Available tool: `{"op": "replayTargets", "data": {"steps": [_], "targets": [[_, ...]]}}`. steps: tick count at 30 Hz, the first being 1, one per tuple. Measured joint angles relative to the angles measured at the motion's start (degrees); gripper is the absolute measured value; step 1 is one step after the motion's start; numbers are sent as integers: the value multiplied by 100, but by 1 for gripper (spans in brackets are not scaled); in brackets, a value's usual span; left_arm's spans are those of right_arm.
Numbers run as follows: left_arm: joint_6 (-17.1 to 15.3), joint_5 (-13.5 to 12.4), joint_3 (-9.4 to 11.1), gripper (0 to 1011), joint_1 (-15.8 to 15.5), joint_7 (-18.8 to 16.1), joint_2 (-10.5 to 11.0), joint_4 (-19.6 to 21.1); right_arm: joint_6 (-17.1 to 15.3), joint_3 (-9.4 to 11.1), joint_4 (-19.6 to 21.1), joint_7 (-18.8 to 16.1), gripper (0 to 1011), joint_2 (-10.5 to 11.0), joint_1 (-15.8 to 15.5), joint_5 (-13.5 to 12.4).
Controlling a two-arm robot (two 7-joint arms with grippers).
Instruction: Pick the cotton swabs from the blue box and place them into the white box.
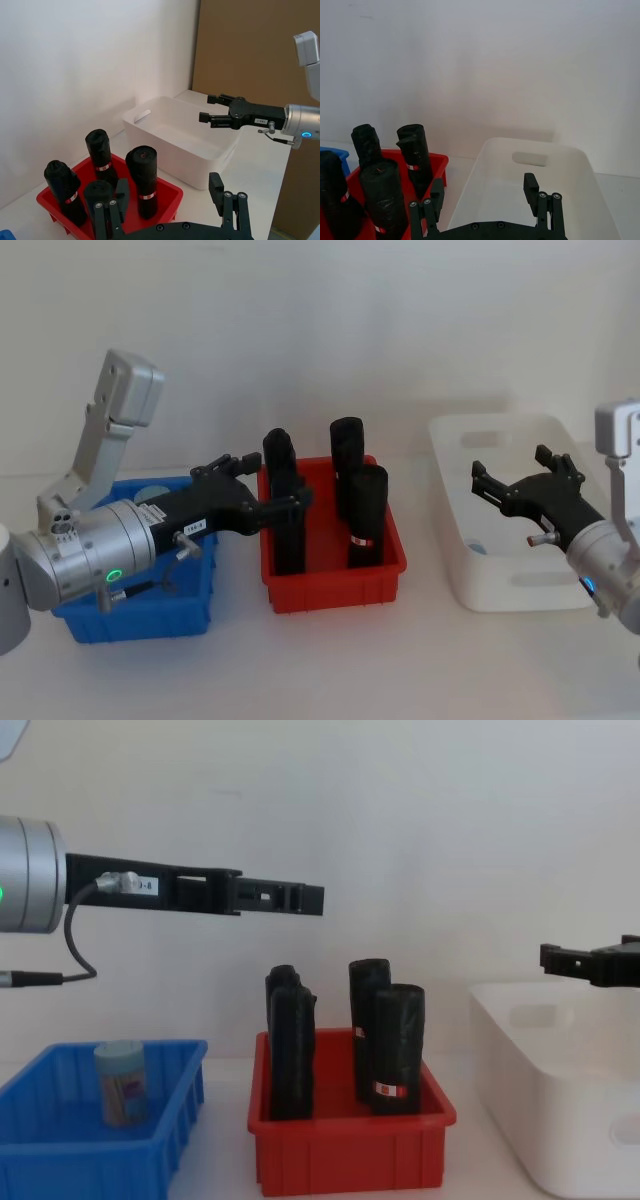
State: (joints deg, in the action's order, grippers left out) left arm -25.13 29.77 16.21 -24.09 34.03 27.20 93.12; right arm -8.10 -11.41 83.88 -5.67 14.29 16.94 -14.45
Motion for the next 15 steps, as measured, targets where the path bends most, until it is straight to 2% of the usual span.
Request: {"op": "replayTargets", "data": {"steps": [15], "targets": [[837, -628, 333, 1004, 360, -1140, -183, 2, 290, -72, 814, 89, 1001, 237, -831, -98]]}}
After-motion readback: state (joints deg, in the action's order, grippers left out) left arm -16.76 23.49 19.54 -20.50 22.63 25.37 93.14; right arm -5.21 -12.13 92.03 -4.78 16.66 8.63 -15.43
